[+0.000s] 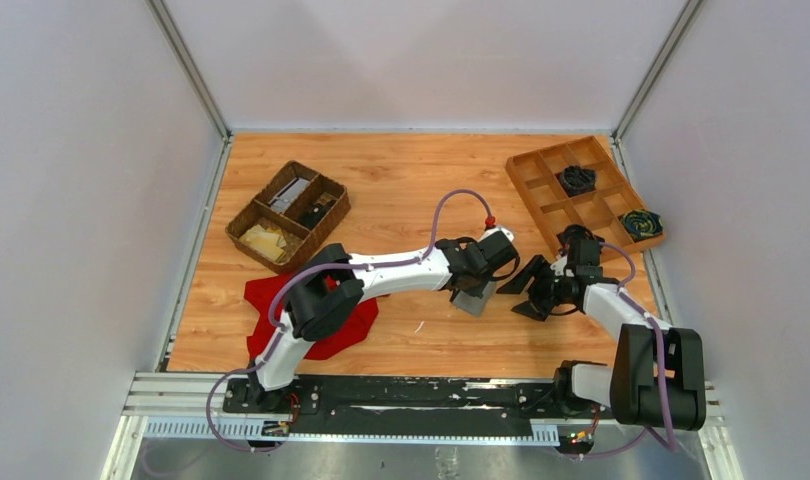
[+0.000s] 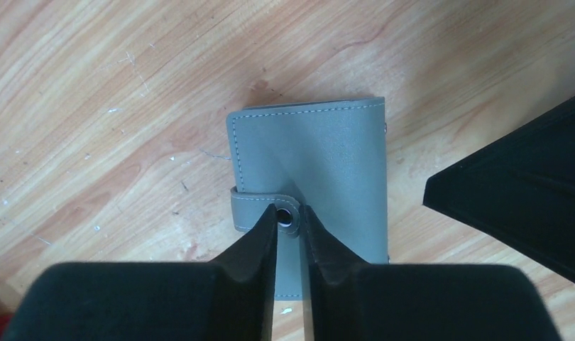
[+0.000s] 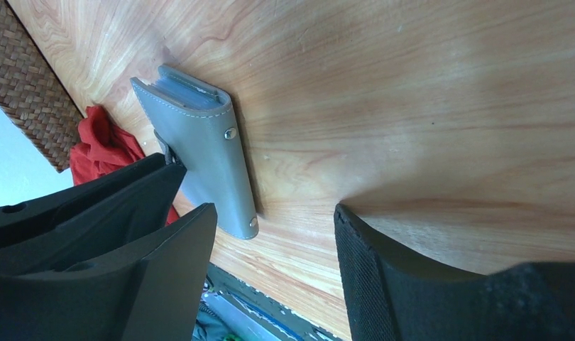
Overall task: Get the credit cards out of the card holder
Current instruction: Open the card holder at the center of the board.
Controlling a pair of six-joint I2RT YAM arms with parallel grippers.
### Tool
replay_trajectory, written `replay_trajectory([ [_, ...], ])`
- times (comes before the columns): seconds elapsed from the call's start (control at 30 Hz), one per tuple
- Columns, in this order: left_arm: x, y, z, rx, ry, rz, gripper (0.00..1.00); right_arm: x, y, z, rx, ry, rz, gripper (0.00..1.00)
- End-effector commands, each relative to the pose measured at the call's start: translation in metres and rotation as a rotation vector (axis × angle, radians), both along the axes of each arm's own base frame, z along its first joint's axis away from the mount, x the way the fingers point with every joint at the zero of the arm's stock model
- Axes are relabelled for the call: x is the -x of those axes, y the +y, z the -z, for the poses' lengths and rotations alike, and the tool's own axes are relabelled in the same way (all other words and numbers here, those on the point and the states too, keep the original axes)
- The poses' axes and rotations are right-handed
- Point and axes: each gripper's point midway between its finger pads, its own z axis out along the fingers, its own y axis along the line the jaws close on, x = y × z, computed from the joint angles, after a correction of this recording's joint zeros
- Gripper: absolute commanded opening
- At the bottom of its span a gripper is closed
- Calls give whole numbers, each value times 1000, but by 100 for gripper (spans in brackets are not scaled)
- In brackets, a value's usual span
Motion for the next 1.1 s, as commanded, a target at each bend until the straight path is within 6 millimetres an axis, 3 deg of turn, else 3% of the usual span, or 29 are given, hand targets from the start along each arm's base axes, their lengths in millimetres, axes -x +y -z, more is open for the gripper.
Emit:
replay_trajectory([
  [0.0, -6, 11, -8, -39, -40, -37, 8, 18, -10, 20, 51, 74, 4, 67],
  [0.07, -8, 11, -13, -42, -49, -38, 0, 17, -8, 18, 40, 63, -11, 68],
  [0.33, -9, 13, -44, 67, -1, -16, 0, 10, 5, 4, -24, -17, -76, 84],
  [0.5, -13, 31, -61, 259, 131, -42, 0, 10, 3, 0, 31, -34, -110, 81],
  [0.73, -14, 53, -54, 476, 269, -95, 0, 6, -8, -21, 298, -98, -195, 77],
  [0.93, 2, 44, -89, 628, 297, -40, 0, 3, 10, -39, 293, -130, -249, 78],
  [1.07, 16, 37, -116, 748, 324, 1, 0, -3, 33, -54, 236, -176, -318, 81],
])
